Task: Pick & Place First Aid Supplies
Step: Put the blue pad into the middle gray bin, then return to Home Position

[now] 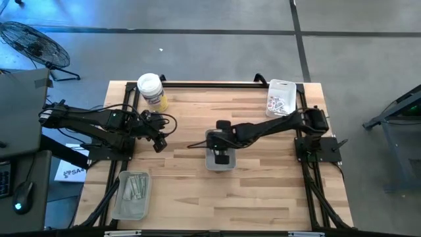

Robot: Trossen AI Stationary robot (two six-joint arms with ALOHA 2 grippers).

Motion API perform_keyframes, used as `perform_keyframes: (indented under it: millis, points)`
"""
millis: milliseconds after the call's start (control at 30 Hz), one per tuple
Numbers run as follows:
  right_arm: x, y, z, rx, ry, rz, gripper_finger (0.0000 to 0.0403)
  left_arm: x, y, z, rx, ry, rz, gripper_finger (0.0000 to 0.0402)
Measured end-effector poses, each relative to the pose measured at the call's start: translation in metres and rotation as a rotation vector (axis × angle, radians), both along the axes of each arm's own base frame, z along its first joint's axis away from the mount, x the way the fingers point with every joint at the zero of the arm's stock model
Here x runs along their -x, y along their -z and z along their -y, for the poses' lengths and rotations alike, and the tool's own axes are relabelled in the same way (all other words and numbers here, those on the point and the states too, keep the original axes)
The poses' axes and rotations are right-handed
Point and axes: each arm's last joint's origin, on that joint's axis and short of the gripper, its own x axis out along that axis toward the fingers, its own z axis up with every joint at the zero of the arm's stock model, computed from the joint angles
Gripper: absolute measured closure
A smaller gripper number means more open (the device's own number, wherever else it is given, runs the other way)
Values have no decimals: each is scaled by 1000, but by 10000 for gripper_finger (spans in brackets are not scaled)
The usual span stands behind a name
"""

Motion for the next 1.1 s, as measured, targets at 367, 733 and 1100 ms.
perform_keyframes:
  millis: [367,733,1100]
  points:
    - [-3,30,12,64,-28,-118,403,0,0,0,0,0,0,218]
    - [-1,12,11,17,-37,-65,365,0,0,0,0,0,0,218]
    - [12,1,20,123,33,-124,278,0,0,0,0,0,0,218]
